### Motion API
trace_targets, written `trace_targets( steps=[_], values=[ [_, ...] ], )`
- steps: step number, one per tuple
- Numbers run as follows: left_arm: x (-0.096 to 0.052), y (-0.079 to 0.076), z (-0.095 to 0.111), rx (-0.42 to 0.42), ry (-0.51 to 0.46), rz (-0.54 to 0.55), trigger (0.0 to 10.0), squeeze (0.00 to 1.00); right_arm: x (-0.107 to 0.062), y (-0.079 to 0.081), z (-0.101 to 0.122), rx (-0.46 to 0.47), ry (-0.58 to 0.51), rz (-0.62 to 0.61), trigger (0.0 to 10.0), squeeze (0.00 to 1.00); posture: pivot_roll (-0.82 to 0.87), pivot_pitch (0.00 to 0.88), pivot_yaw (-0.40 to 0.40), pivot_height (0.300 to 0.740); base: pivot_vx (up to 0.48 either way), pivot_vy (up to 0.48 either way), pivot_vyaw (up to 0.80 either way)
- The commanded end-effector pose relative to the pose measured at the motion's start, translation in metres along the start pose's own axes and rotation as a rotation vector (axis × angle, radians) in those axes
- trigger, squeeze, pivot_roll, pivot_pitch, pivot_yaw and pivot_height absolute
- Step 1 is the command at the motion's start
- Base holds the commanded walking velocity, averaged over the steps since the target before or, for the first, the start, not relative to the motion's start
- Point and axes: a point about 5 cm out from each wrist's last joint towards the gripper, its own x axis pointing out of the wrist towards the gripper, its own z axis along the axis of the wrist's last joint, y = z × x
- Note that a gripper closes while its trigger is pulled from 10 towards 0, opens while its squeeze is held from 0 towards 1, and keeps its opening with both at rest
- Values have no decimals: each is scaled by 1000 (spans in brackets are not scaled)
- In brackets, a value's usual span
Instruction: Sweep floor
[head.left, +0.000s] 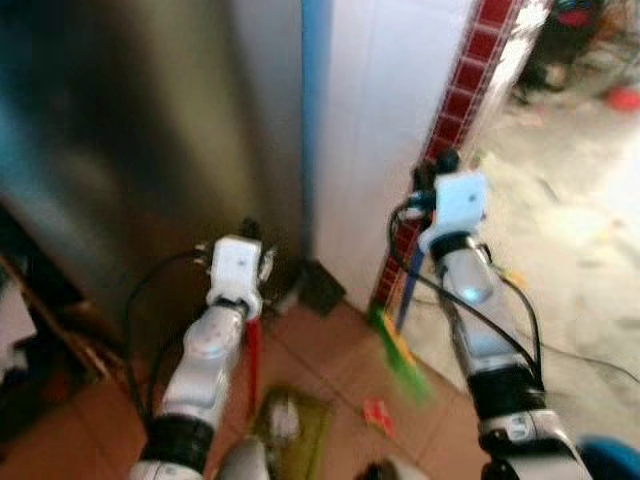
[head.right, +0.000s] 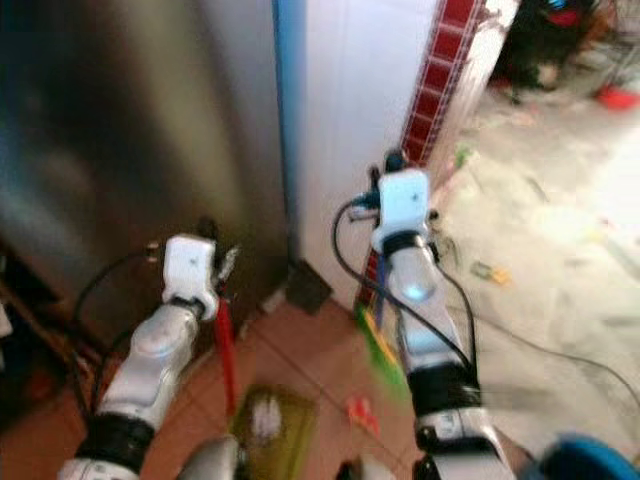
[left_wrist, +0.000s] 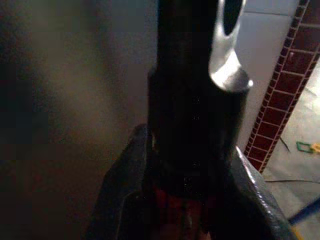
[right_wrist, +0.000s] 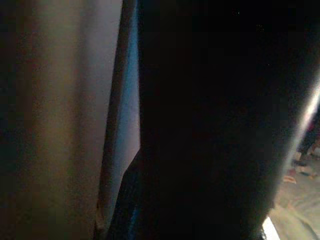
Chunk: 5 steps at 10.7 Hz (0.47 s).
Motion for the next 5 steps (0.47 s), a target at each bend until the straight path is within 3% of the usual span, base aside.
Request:
trace_targets(
  steps=[1,3,5],
  values=[
    [5,-3,13,1,-45,-17,10000,0,4,-4,6,-38,-36,-8,10000,0,-30,0,-32,740,0,0,0],
    [4,-3,18,43,-60,-45,10000,0,1,-7,-13,-50,54,-11,10000,0,-37,0,-76,740,0,0,0],
    [-4,6,17,24,-59,-5,10000,0,-2,-2,-23,-13,84,-20,10000,0,-8,0,-48,740,0,0,0]
  ],
)
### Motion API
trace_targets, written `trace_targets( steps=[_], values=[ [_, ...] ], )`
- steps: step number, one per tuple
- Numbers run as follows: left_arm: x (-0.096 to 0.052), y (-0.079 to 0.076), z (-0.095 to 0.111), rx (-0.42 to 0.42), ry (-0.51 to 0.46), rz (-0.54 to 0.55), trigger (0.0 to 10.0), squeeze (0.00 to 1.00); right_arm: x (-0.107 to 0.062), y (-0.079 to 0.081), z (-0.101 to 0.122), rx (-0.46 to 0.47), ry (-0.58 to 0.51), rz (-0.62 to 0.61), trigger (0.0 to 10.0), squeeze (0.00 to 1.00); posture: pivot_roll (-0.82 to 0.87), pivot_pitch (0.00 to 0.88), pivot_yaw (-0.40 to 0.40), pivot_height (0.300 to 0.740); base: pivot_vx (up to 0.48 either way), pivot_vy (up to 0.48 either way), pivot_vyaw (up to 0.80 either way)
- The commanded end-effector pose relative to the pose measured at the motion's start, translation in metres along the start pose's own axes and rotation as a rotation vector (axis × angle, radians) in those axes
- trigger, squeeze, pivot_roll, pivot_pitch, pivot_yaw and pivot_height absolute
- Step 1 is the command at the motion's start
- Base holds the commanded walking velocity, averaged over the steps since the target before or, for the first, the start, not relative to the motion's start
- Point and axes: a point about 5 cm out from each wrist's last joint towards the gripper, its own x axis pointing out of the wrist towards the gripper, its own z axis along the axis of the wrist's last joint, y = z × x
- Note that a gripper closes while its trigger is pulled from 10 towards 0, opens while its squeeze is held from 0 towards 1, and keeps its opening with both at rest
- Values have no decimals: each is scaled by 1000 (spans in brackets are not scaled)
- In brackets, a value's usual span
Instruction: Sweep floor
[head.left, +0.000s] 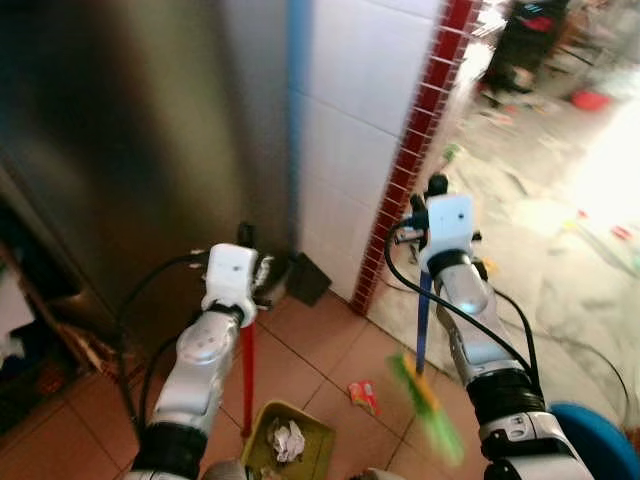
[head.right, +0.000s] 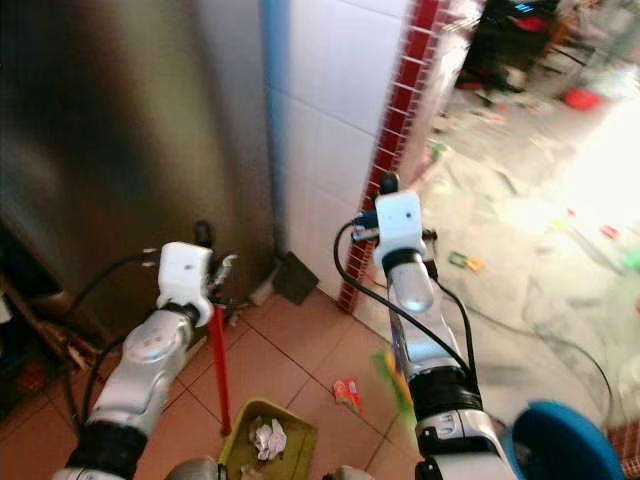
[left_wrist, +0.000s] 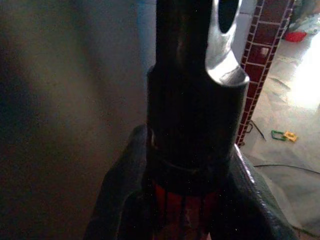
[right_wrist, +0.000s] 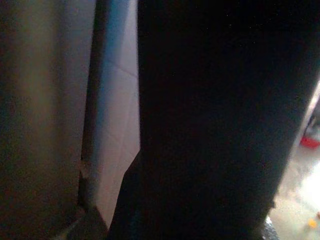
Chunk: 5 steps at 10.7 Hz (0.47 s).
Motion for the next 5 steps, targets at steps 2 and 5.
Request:
trace_targets(
  steps=[2,5],
  values=[
    [-5,5,21,-33,-91,27,10000,0,3,0,12,42,-69,-18,10000,0,-9,0,-10,740,0,0,0],
    [-19,17,27,-29,-123,147,10000,0,-8,-8,-13,120,1,-82,10000,0,-15,0,22,740,0,0,-800]
  ],
)
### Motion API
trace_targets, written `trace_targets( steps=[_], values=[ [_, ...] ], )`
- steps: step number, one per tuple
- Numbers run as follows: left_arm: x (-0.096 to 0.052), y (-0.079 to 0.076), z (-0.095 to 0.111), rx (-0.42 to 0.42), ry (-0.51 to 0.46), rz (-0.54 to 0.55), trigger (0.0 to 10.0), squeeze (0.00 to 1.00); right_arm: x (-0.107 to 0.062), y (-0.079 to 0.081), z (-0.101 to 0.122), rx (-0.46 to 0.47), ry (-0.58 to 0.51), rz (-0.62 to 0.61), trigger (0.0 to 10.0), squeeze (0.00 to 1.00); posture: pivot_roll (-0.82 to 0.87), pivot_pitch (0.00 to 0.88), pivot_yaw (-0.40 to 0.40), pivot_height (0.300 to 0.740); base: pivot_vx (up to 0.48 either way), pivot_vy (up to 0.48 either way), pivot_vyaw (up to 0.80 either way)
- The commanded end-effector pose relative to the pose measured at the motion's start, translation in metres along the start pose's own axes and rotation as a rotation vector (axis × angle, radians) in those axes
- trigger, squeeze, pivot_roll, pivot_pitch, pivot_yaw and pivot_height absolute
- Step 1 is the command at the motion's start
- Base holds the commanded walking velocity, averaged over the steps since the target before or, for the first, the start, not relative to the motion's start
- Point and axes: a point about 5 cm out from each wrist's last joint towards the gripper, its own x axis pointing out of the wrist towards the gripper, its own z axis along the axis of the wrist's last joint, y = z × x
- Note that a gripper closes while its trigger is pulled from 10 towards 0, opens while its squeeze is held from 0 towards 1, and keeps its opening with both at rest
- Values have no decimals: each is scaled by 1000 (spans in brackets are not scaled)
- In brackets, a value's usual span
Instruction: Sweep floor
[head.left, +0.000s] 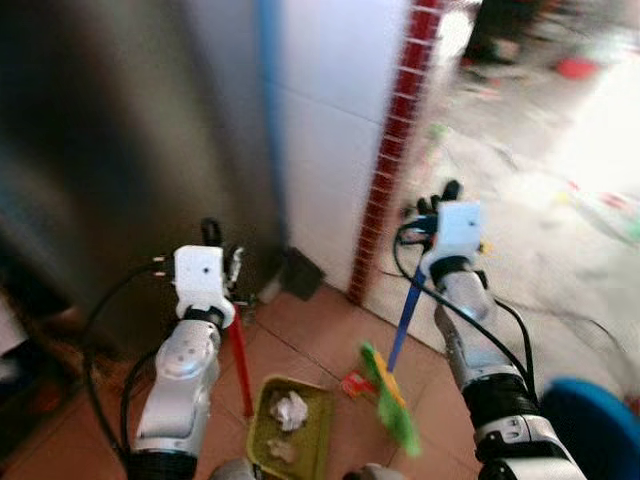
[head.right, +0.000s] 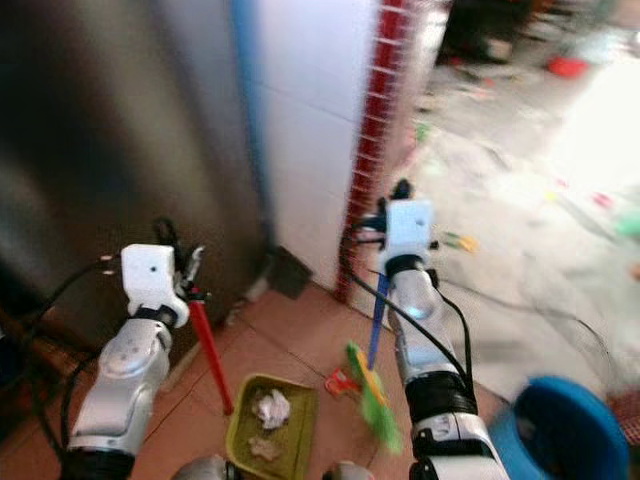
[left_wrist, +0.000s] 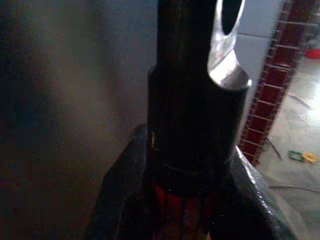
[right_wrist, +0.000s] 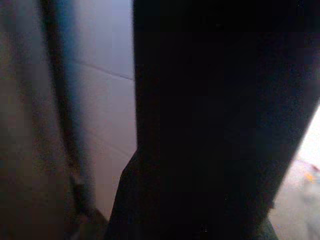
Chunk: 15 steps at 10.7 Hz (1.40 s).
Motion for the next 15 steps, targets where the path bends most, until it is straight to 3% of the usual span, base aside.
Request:
trace_targets(
  steps=[1,2,8,15],
  values=[
    [0,1,13,-5,-40,-4,10000,0,-5,-1,-10,22,43,-22,10000,0,-19,0,18,740,0,0,-800],
    [-2,2,12,27,-39,-31,10000,0,-3,4,-5,13,16,-2,10000,0,-22,0,5,740,0,0,-800],
    [-8,-23,20,-27,-42,-171,10000,0,-4,2,-2,21,18,9,10000,0,-32,0,-17,740,0,0,-800],
    [-7,-25,22,-45,-33,-195,10000,0,-4,-2,1,-1,8,15,10000,0,-38,0,-18,740,0,-368,-800]
  ],
)
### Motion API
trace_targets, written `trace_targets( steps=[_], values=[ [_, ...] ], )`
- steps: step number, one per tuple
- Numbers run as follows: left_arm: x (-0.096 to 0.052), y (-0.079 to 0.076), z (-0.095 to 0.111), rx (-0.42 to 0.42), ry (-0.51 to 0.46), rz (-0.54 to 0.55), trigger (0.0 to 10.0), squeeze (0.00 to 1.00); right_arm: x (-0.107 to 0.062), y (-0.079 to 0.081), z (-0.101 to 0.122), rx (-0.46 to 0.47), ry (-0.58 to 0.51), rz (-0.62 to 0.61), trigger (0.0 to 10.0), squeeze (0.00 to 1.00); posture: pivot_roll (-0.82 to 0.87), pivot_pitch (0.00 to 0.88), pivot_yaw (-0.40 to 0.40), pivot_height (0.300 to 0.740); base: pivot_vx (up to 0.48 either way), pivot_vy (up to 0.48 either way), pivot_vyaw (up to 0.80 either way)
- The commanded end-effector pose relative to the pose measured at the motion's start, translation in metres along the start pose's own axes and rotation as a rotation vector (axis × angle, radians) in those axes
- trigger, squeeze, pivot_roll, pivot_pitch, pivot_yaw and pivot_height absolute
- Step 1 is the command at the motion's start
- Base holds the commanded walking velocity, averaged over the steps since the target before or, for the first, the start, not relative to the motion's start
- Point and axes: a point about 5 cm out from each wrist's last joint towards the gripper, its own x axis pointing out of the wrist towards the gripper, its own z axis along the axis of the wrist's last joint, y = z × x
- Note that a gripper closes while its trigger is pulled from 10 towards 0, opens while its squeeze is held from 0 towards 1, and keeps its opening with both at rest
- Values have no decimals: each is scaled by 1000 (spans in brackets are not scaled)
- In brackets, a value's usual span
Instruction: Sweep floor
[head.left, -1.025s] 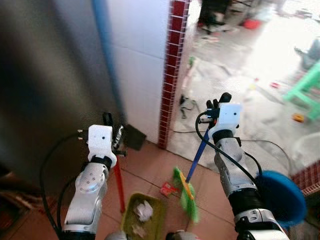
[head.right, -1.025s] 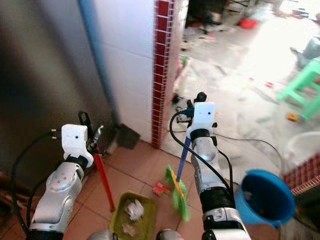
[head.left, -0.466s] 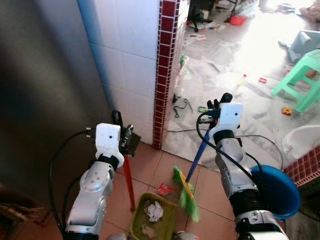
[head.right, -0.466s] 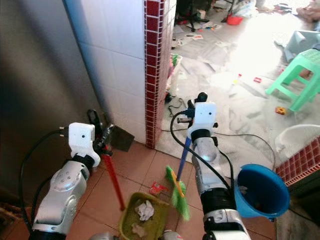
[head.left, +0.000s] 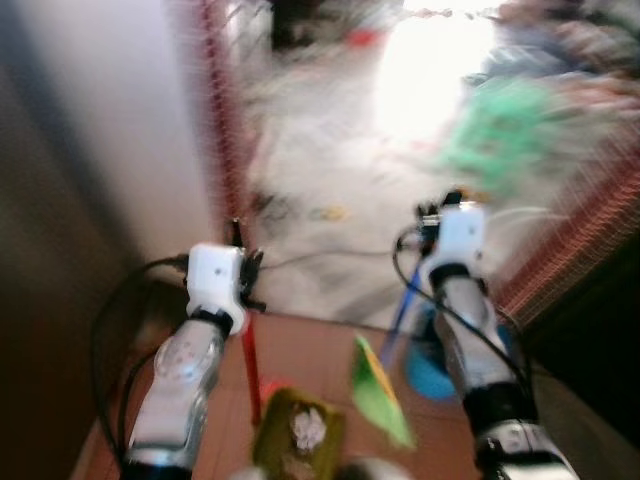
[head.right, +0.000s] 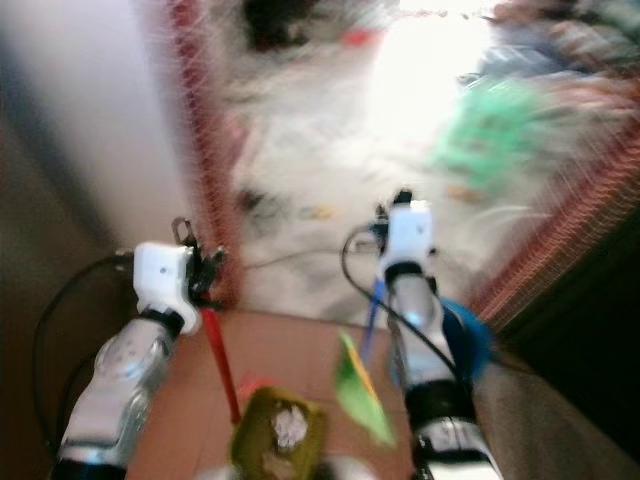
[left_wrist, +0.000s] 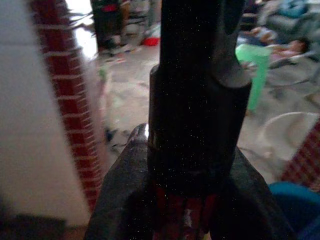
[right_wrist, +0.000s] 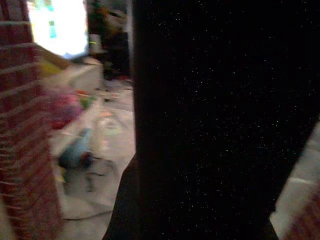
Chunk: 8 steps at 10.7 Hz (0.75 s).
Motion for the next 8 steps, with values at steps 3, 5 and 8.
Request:
trace_targets(
  steps=[3,5,8],
  values=[
    [3,-9,10,-27,-41,-24,10000,0,1,-4,3,1,-4,-11,10000,0,-40,0,-20,740,0,-96,-231],
    [4,-7,10,-34,-39,-13,10000,0,1,-4,2,-6,3,-10,10000,0,-40,0,-21,740,0,0,0],
    [6,1,14,-91,-44,46,10000,0,2,-9,1,-19,12,-14,10000,0,-38,0,-23,740,0,0,0]
  ],
)
